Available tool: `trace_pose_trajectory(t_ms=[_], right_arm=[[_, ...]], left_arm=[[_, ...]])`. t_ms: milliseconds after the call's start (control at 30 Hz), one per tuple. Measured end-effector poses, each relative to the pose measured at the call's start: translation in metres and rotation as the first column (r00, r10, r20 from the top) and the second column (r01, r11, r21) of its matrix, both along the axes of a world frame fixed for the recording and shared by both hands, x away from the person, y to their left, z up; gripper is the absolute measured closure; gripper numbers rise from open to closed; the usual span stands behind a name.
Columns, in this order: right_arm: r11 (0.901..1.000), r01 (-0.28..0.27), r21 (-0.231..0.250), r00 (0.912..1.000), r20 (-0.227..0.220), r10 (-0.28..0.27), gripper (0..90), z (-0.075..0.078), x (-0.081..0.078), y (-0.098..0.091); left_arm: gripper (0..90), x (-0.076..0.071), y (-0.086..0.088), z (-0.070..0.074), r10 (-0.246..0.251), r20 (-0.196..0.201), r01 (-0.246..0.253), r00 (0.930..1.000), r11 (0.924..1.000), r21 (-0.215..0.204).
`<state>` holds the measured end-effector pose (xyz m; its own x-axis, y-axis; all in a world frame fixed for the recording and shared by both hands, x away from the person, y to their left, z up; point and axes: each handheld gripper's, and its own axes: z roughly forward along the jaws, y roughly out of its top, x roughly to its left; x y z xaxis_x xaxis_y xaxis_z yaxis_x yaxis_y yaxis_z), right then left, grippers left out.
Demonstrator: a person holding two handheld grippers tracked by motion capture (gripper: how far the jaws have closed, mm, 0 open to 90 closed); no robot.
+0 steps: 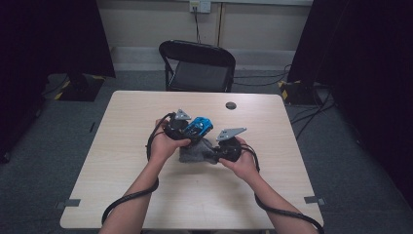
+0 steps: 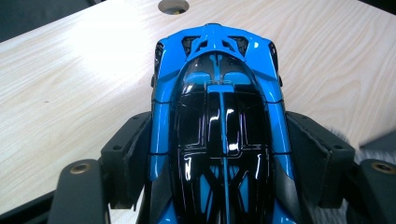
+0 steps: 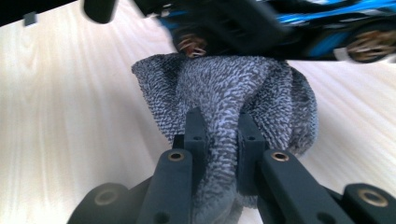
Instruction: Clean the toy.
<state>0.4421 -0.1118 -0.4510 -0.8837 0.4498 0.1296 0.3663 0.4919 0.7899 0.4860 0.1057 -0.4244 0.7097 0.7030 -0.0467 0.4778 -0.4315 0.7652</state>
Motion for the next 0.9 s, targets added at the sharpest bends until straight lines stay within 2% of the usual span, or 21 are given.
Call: trace_pose_trajectory(t_ms=[100,200,367,500,700,833,900], right_arm=[[0.9998,-0.009,-0.019,1.0000,-0.001,0.009,79.4,-0.002,-0.001,-0.001],[0.9991,0.011,-0.042,0.9999,0.002,-0.011,79.3,-0.003,0.002,-0.008],[0.9943,0.088,-0.061,0.9962,0.006,-0.087,79.3,-0.003,0.012,-0.029],[0.9869,0.143,-0.076,0.9898,0.015,-0.142,79.3,0.000,0.021,-0.044],[0.9729,0.214,-0.089,0.9768,0.038,-0.211,79.2,0.007,0.033,-0.058],[0.9702,0.230,-0.077,0.9730,0.039,-0.227,79.1,0.011,0.036,-0.061],[0.9698,0.233,-0.074,0.9723,0.039,-0.230,79.2,0.012,0.036,-0.060]], left_arm=[[28.1,0.000,0.001,0.004,0.002,0.008,-0.002,1.0000,1.0000,0.006],[28.1,-0.002,0.006,0.009,-0.006,0.011,0.006,0.9999,1.0000,0.006],[28.1,-0.007,0.017,0.011,0.000,0.018,0.000,0.9998,0.9998,0.018],[28.1,-0.013,0.026,0.008,-0.003,0.014,0.003,0.9999,0.9997,0.025],[28.1,-0.022,0.032,0.000,-0.002,0.000,0.002,1.0000,0.9999,0.013],[28.1,-0.029,0.032,-0.007,-0.011,-0.017,0.012,0.9998,0.9999,0.005],[28.1,-0.031,0.030,-0.010,-0.021,-0.015,0.021,0.9997,0.9996,0.019]])
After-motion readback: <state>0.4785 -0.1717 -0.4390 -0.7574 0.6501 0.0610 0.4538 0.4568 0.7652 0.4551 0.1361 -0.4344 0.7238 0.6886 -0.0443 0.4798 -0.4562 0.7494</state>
